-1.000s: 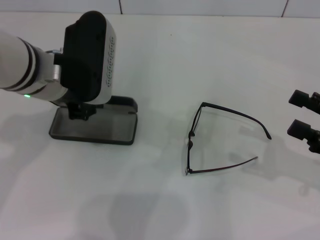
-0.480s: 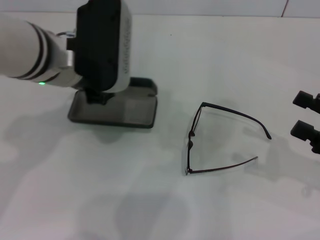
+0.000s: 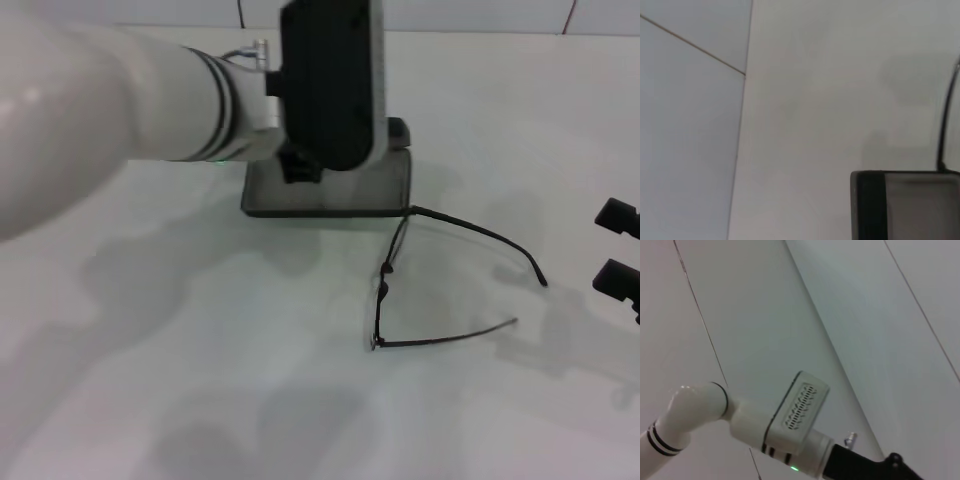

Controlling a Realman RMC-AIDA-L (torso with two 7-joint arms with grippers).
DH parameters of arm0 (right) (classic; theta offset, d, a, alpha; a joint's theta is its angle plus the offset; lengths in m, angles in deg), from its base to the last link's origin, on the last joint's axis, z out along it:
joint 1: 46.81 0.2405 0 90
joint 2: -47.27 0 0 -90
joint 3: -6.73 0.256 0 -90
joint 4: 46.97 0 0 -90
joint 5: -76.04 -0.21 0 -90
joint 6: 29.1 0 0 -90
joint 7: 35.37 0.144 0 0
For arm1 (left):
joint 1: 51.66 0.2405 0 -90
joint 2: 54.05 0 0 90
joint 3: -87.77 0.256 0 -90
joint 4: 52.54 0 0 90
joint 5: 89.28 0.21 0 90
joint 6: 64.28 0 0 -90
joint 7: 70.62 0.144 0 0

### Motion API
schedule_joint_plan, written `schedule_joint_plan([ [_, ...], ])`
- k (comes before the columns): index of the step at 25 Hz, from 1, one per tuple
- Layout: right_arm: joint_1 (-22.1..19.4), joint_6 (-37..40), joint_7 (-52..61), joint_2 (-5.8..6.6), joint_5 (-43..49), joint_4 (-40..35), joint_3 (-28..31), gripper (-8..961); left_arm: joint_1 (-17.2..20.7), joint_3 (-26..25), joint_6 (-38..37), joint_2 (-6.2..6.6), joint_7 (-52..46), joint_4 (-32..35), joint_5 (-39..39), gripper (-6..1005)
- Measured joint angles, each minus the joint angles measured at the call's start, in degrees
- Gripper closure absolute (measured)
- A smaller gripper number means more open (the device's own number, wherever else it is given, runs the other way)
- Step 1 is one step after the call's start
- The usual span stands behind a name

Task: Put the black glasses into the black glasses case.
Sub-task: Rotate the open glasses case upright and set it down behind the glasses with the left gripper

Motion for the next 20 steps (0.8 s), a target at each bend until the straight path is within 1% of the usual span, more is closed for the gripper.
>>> schedule_joint_plan([
  [5,-0.7,0.4,0.0,0.0,0.0,0.4,0.0,106,-1.9,2.4,4.7,-0.08,-3.8,-3.4,0.0,764],
  [8,-1.0,0.5,-0.1,0.04,0.0,0.5,0.0,107,-2.7,3.0,7.0,-0.14,-5.1,-4.6,0.0,758],
  [15,-1.0,0.6,-0.1,0.05,0.0,0.6,0.0,107,-2.9,3.6,11.1,-0.16,-6.0,-6.2,0.0,745],
  [20,-0.7,0.6,-0.1,0.0,0.2,0.6,0.0,108,-4.8,5.1,13.2,-0.23,-7.7,-10.1,0.0,736],
])
